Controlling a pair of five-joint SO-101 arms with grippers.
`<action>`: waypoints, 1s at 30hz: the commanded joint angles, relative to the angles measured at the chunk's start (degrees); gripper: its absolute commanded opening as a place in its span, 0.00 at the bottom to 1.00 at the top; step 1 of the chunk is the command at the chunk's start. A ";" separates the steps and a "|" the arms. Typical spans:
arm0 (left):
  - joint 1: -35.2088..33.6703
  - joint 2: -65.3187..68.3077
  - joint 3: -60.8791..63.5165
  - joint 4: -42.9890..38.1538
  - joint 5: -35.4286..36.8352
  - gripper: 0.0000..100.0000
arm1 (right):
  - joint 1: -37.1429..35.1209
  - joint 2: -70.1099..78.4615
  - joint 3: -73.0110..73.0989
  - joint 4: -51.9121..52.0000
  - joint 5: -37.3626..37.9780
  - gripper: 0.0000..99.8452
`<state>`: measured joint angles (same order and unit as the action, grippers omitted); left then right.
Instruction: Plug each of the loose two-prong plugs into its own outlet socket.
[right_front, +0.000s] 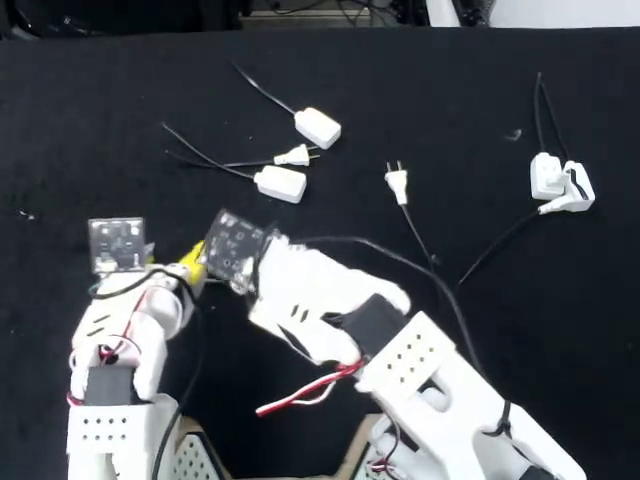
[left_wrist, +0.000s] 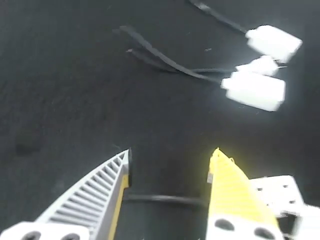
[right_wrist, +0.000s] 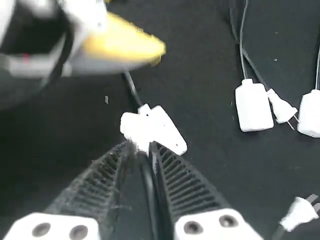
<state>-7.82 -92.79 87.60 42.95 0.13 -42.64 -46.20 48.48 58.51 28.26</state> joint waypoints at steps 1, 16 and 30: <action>-2.15 1.76 -0.31 4.92 -0.09 0.26 | 2.29 -0.48 -7.43 7.21 8.26 0.01; -2.59 23.74 -6.55 4.66 -0.18 0.26 | 9.23 35.12 -35.82 19.25 39.91 0.01; -2.59 40.97 -11.56 0.35 -0.18 0.26 | 10.11 47.69 -47.60 22.33 48.18 0.01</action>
<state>-9.85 -52.97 79.25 44.18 0.13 -33.58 1.71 4.18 80.66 75.56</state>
